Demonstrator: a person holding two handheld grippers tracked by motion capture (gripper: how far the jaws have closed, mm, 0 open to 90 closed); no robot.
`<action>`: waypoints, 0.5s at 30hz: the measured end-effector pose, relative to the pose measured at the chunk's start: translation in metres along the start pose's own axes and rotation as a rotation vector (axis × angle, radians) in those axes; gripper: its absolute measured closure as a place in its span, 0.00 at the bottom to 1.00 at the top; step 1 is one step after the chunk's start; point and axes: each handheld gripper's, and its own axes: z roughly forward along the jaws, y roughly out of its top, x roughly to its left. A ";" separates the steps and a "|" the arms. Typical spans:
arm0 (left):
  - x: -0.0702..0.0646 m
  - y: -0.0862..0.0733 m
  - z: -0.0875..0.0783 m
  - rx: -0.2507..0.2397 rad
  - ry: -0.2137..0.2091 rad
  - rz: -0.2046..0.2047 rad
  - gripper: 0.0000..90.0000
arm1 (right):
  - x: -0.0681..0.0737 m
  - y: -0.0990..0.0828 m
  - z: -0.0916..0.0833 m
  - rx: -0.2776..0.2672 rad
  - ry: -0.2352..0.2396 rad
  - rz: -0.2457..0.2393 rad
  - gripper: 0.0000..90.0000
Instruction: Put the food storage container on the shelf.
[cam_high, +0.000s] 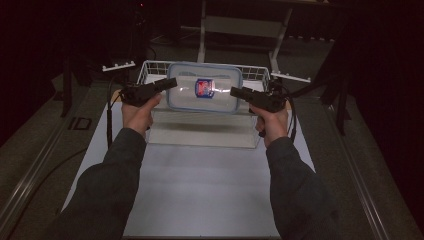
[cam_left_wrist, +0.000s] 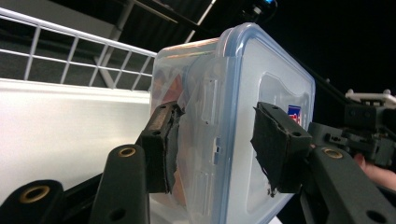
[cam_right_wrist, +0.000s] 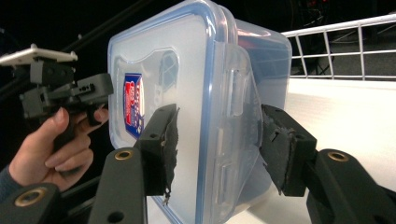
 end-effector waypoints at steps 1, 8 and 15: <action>0.001 0.001 0.001 -0.003 0.006 -0.007 0.57 | -0.002 0.001 0.002 -0.005 0.000 0.013 0.54; -0.004 0.005 0.013 0.029 0.130 0.052 0.60 | -0.004 0.005 0.010 -0.004 -0.047 0.021 0.48; -0.001 -0.002 0.023 0.018 0.153 -0.004 0.58 | -0.009 0.013 0.020 0.014 -0.182 0.009 0.44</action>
